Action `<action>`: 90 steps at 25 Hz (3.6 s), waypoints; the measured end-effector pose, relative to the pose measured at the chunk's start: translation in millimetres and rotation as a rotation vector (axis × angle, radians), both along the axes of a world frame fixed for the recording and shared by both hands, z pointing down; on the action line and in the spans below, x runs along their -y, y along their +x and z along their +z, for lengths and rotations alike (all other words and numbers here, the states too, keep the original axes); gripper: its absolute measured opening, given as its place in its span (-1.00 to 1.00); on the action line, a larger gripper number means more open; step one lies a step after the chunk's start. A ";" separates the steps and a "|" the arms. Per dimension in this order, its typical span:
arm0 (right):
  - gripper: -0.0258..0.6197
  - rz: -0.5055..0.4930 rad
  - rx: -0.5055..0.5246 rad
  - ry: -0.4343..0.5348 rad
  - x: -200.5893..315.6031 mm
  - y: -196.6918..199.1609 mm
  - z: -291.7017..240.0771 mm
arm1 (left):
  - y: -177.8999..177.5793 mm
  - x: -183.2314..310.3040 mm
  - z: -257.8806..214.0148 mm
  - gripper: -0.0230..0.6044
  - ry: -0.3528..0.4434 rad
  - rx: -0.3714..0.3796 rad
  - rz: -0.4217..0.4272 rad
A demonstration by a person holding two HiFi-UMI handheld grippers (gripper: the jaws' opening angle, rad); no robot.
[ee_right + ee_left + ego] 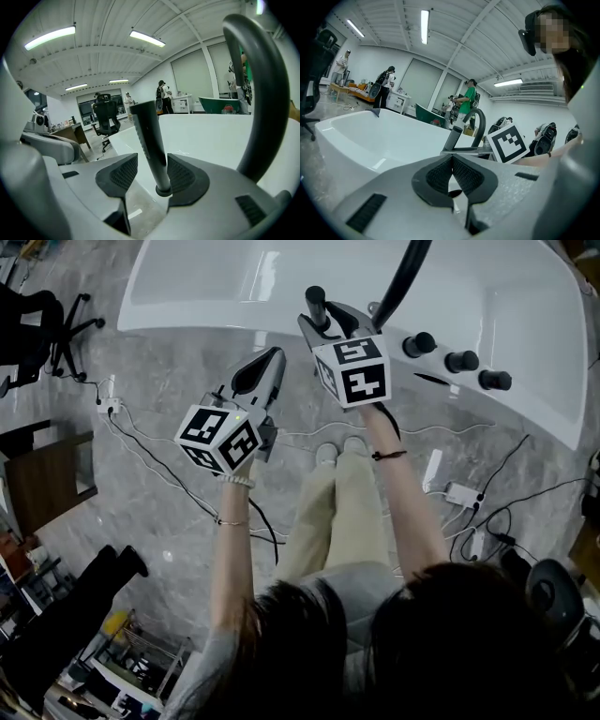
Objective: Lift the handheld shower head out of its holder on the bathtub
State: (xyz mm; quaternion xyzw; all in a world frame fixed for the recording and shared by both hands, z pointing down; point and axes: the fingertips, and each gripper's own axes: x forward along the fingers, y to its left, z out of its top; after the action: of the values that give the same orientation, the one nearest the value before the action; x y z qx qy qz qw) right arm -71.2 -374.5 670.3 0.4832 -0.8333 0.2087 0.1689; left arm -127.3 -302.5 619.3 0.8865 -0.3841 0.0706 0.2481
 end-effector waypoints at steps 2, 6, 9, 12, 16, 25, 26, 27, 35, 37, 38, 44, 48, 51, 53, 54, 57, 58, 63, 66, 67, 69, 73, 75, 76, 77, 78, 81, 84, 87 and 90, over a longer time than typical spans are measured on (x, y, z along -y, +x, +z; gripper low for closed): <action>-0.38 0.003 -0.008 -0.002 3.9 -1.6 3.6 | -2.8 1.5 2.4 -0.91 -0.003 0.001 -0.003; -0.38 0.016 -0.012 -0.015 9.4 -2.7 11.1 | -6.4 2.1 8.0 -0.91 -0.011 0.003 -0.005; -0.38 0.024 -0.014 -0.024 13.6 -3.5 15.0 | -8.5 2.5 11.2 -0.91 -0.019 0.006 -0.005; -0.38 0.035 -0.022 -0.030 16.4 -2.8 19.1 | -10.5 1.4 14.8 -0.91 -0.025 0.007 -0.006; -0.41 0.056 -0.029 -0.035 19.4 -1.3 23.1 | -15.2 0.3 18.4 -0.91 -0.034 0.010 -0.014; -0.49 0.048 -0.091 -0.031 20.1 1.5 24.2 | -16.0 1.7 20.2 -0.91 -0.037 0.006 -0.020; -0.50 0.052 -0.094 -0.031 19.9 2.2 24.3 | -15.9 2.5 19.6 -0.91 -0.036 0.006 -0.019; -0.50 0.057 -0.095 -0.032 19.7 2.8 24.0 | -15.9 3.3 18.4 -0.91 -0.034 0.006 -0.017; -0.51 0.073 -0.087 -0.037 11.4 6.0 4.9 | -8.3 3.9 -4.2 -0.91 -0.014 -0.004 0.000; -0.51 0.073 -0.085 -0.036 8.5 6.8 -2.8 | -6.3 3.2 -11.5 -0.91 -0.009 -0.010 0.001; -0.51 0.073 -0.084 -0.035 7.3 7.1 -6.7 | -5.4 3.1 -15.2 -0.91 -0.007 -0.012 0.002; -0.51 0.073 -0.085 -0.025 2.0 8.6 -31.6 | -3.6 2.9 -38.0 -0.91 0.010 -0.022 0.003; -0.51 0.069 -0.086 -0.015 -3.2 8.4 -51.9 | -7.6 -2.5 -56.7 -0.91 0.026 -0.032 -0.007; -0.51 0.061 -0.088 -0.002 -8.3 7.7 -67.7 | -9.5 -9.4 -67.3 -0.91 0.030 -0.048 -0.020; -0.51 0.054 -0.090 0.010 -11.8 7.0 -78.9 | -9.6 -13.1 -74.4 -0.91 0.034 -0.053 -0.021; -0.51 0.051 -0.091 0.015 -13.6 7.0 -84.3 | -9.5 -14.4 -78.6 -0.91 0.038 -0.055 -0.020; -0.51 0.046 -0.092 0.030 -19.2 7.9 -99.9 | -9.7 -17.4 -91.2 -0.91 0.052 -0.062 -0.018; -0.51 0.045 -0.092 0.035 -21.1 8.6 -104.8 | -10.0 -18.2 -95.0 -0.91 0.056 -0.065 -0.019; -0.51 0.032 -0.088 0.061 -29.8 12.8 -132.4 | -9.8 -19.9 -115.5 -0.91 0.084 -0.085 -0.023; -0.51 0.027 -0.086 0.079 -37.9 18.9 -149.4 | -3.6 -23.6 -129.1 -0.91 0.103 -0.092 -0.015; -0.51 0.026 -0.083 0.084 -40.6 19.3 -154.8 | -3.0 -24.3 -133.8 -0.91 0.108 -0.094 -0.013; -0.51 0.023 -0.080 0.095 -43.9 18.0 -165.4 | -3.5 -23.1 -143.7 -0.91 0.119 -0.099 -0.010; -0.51 0.021 -0.077 0.113 -54.8 23.8 -186.4 | 4.2 -27.5 -162.1 -0.91 0.141 -0.113 0.001; -0.51 0.021 -0.074 0.127 -60.1 27.3 -198.3 | 8.7 -30.8 -171.4 -0.91 0.155 -0.116 0.014; -0.51 0.020 -0.072 0.135 -62.1 28.8 -204.4 | 10.7 -32.0 -176.0 -0.91 0.163 -0.117 0.021; -0.51 0.020 -0.070 0.142 -64.1 30.2 -210.5 | 12.4 -33.3 -180.5 -0.91 0.170 -0.117 0.028; -0.51 0.019 -0.067 0.149 -66.4 31.3 -216.7 | 14.0 -34.7 -184.7 -0.91 0.176 -0.117 0.035; -0.51 0.021 -0.059 0.173 -74.9 33.9 -236.0 | 17.9 -39.6 -196.6 -0.91 0.191 -0.116 0.062; -0.51 0.025 -0.042 0.200 -83.4 38.1 -257.0 | 22.9 -43.3 -212.8 -0.91 0.215 -0.141 0.083; -0.51 0.032 -0.024 0.226 -93.5 45.8 -274.1 | 34.7 -48.7 -226.1 -0.91 0.252 -0.132 0.121; -0.51 0.046 -0.006 0.243 -103.5 55.7 -286.6 | 49.5 -57.5 -238.4 -0.91 0.286 -0.127 0.169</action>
State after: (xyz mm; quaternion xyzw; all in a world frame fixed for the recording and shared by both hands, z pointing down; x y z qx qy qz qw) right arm -15.5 -271.0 383.7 0.5199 -0.8406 0.1088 0.1066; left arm -77.8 -245.0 381.0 0.9445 -0.2979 -0.0204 0.1367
